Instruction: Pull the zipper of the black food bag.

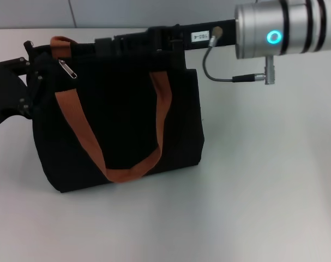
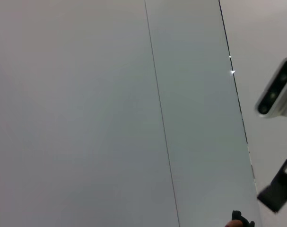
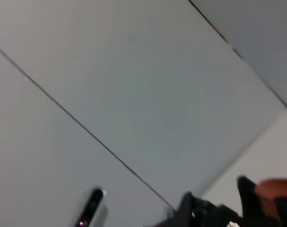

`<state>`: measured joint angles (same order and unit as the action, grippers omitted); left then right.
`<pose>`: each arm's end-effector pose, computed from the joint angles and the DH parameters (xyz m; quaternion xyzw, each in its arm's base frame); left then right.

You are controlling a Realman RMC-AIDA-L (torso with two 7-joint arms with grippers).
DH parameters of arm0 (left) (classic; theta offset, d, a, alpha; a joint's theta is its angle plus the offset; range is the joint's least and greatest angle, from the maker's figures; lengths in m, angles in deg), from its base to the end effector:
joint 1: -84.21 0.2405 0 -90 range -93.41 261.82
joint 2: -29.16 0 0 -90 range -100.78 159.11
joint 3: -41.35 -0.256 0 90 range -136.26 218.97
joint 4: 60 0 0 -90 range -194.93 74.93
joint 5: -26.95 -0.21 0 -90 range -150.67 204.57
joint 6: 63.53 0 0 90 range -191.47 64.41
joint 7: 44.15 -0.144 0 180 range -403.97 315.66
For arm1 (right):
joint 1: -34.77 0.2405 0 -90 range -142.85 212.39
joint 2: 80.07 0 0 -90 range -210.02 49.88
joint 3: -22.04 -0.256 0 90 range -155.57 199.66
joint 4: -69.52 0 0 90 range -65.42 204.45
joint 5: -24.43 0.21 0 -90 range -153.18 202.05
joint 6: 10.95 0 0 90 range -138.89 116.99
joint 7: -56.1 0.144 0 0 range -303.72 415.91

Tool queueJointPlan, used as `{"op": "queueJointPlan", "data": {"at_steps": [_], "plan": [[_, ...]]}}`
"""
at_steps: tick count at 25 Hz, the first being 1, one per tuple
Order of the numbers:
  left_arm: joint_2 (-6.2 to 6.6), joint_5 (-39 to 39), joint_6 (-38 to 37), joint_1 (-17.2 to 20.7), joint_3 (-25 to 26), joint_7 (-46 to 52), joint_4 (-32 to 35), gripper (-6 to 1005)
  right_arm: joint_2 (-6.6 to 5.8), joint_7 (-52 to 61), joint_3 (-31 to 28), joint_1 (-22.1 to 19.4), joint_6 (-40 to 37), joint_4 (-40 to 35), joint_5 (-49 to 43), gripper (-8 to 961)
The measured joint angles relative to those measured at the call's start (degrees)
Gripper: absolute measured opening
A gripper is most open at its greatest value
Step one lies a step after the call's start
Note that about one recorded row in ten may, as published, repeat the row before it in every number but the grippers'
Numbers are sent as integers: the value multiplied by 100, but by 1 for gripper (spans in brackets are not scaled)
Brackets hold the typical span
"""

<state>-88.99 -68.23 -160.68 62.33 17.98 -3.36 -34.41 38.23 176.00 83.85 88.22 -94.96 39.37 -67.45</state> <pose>-0.3005 0.2919 0.0433 -0.8409 -0.0533 -0.3831 0.3785 0.0849 0.3894 -0.0400 0.8786 -0.3660 -0.2903 0.0990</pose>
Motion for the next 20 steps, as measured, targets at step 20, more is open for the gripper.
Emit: {"op": "queueJointPlan", "data": {"at_steps": [20], "plan": [[9, 1, -23, 35, 0, 13, -19, 22, 79, 1009, 350, 797, 576, 34, -848, 361]]}}
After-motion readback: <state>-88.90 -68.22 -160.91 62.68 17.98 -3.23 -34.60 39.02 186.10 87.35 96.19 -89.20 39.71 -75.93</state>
